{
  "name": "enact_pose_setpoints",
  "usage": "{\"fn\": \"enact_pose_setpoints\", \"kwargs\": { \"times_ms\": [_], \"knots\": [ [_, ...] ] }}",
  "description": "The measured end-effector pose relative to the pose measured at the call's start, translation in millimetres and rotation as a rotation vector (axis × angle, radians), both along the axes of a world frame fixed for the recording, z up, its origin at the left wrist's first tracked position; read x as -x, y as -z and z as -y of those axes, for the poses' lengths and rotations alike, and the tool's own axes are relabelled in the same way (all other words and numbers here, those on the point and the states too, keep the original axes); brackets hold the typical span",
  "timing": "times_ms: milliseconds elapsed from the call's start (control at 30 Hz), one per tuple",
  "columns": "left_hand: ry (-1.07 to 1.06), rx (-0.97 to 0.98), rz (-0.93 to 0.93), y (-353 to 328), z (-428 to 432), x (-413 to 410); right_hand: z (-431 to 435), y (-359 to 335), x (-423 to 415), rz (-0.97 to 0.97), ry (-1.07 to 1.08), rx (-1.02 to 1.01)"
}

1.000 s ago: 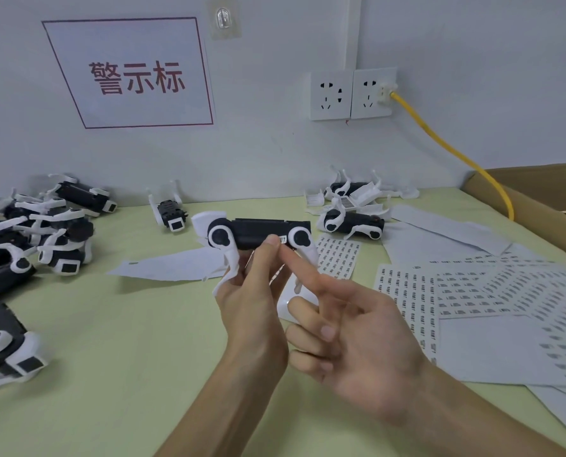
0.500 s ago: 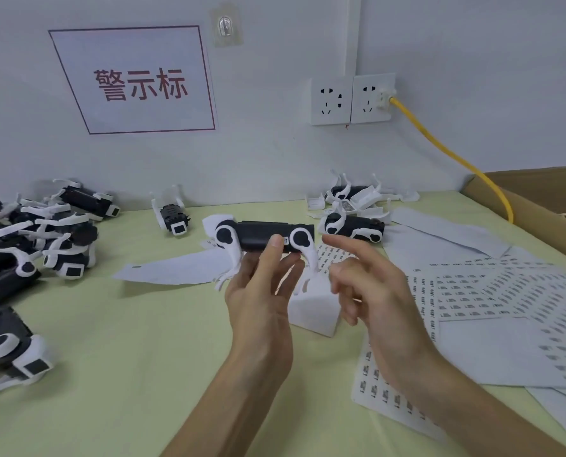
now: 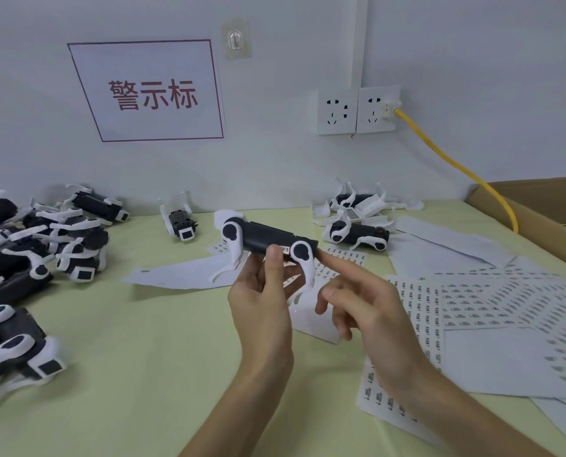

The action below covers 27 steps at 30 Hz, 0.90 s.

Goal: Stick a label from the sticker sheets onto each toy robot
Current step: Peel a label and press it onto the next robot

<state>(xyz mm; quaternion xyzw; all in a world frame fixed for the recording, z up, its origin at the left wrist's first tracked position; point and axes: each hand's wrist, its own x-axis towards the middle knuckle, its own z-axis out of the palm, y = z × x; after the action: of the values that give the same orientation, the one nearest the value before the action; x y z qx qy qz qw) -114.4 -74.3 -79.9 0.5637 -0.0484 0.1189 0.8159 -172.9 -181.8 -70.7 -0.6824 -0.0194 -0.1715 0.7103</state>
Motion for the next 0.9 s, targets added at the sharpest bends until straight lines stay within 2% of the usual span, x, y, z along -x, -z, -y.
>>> {"fn": "enact_pose_setpoints", "kwargs": {
  "times_ms": [233,533,767,900],
  "knots": [
    [0.113,0.133,-0.084,-4.3,-0.5,0.2,3.2,2.7,-1.7,0.002,0.014,-0.001],
    [0.142,0.026,-0.014,2.6,-2.9,-3.7,10.2,5.5,-7.9,-0.013,0.121,0.118],
    [0.236,-0.065,-0.023,11.3,2.0,-2.2,25.1,3.7,-18.6,-0.037,0.01,0.205],
    [0.268,-0.165,-0.07,12.3,1.8,-5.1,32.5,5.0,-23.5,-0.055,0.031,0.159]
  ]
}}
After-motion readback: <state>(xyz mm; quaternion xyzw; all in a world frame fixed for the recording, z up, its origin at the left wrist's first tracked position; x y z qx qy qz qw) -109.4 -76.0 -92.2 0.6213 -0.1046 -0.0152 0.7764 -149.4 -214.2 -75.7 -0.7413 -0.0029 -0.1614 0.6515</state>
